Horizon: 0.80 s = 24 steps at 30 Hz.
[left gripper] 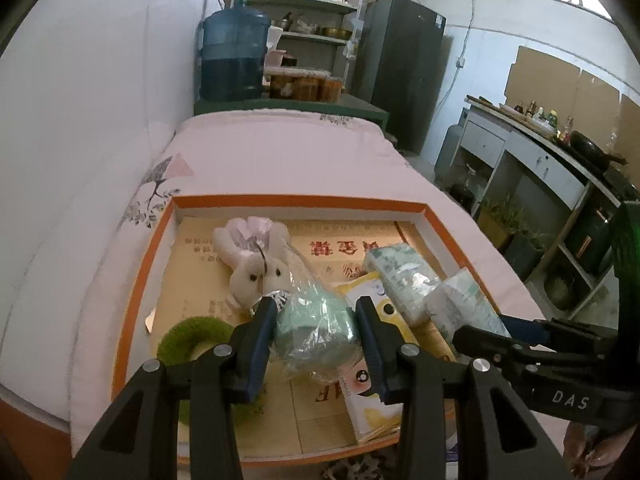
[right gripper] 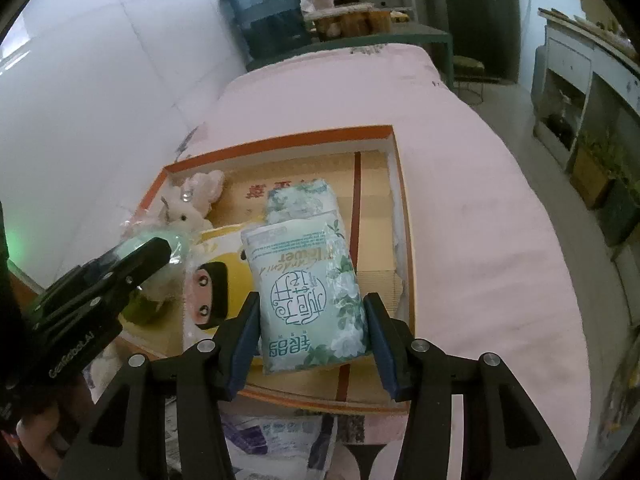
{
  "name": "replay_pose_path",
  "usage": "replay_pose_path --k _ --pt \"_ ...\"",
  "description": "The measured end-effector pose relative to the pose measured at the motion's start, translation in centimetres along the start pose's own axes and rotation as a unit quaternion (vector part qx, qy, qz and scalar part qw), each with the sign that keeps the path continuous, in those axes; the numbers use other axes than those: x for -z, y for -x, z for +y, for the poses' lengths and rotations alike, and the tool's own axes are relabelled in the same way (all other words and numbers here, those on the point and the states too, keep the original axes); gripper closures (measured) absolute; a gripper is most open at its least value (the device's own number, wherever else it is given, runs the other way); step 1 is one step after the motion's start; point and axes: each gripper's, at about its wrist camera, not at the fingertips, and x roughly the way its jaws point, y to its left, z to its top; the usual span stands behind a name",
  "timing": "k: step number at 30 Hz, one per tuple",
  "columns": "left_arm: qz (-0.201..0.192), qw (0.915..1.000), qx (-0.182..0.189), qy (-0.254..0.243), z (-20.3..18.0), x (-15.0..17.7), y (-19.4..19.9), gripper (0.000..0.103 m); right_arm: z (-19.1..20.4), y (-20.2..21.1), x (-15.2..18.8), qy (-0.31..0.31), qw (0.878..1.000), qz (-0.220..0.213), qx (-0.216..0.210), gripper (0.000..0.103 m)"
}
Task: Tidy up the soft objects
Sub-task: 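Carry the bagged mint item and tissue pack over the box, then lower both items into the box and open both tools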
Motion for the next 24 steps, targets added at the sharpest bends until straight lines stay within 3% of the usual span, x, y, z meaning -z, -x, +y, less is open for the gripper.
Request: replay_pose_path --k 15,21,24 --pt "0.014 0.9998 0.008 0.014 0.9 0.5 -1.7 0.062 -0.4 -1.6 0.2 -0.004 1.000 0.009 0.005 0.050" --pt "0.015 0.9994 0.017 0.025 1.1 0.4 -1.5 0.060 -0.2 -1.2 0.3 -0.001 1.000 0.008 0.003 0.047" --pt "0.007 0.9996 0.016 0.025 1.0 0.4 -1.0 0.055 0.0 -0.8 0.4 0.004 1.000 0.002 0.005 0.039"
